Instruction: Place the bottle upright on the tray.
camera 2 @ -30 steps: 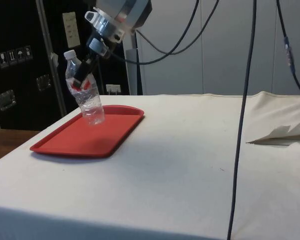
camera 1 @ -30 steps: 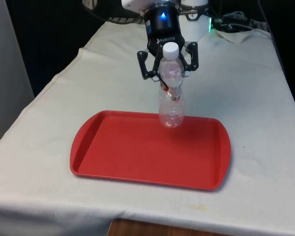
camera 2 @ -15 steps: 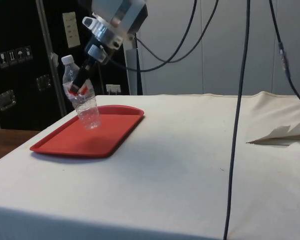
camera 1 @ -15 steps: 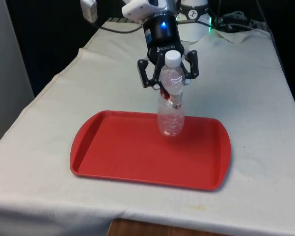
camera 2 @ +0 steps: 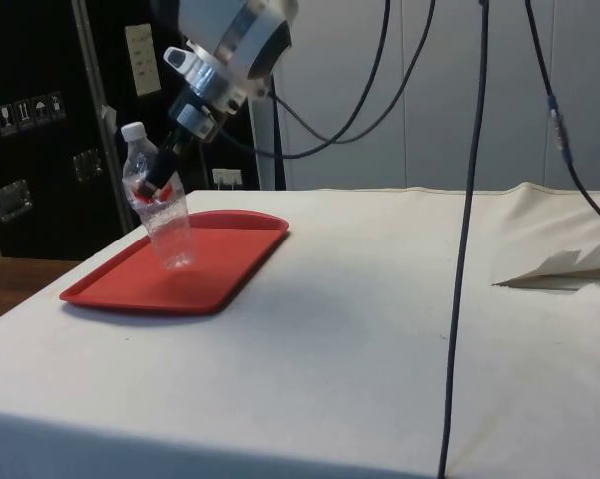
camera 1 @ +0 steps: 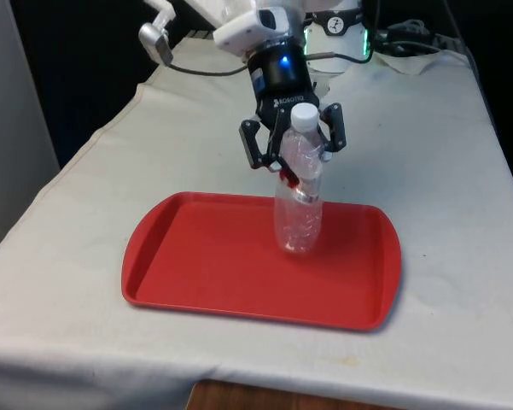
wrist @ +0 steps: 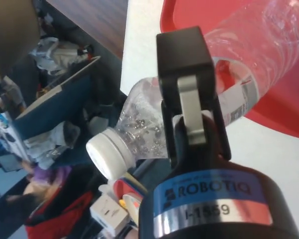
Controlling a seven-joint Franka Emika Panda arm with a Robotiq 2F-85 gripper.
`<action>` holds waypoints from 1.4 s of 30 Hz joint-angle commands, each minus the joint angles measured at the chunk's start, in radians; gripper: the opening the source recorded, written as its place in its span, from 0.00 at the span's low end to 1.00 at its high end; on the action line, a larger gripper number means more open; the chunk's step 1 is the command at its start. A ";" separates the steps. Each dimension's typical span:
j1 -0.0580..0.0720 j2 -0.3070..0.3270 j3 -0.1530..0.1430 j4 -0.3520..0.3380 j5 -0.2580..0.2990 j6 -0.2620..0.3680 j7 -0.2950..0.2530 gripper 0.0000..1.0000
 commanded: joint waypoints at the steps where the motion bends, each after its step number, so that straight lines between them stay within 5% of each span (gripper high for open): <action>1: -0.008 0.006 0.009 0.017 0.036 0.000 -0.043 0.00; 3: -0.001 0.004 0.000 0.001 0.017 -0.007 -0.026 0.00; 6: -0.010 0.016 0.007 0.019 0.076 -0.015 -0.103 0.00; 15: -0.011 0.023 0.005 0.018 0.116 -0.034 -0.169 0.00; 21: -0.008 0.023 -0.001 0.009 0.098 -0.044 -0.157 0.00; 30: -0.023 0.025 -0.009 0.024 0.111 -0.071 -0.171 0.00; 31: -0.015 0.023 -0.011 0.014 0.098 -0.067 -0.157 0.00; 32: -0.025 0.026 -0.014 0.028 0.115 -0.083 -0.175 0.00; 42: -0.039 0.027 -0.025 0.037 0.161 -0.128 -0.225 0.00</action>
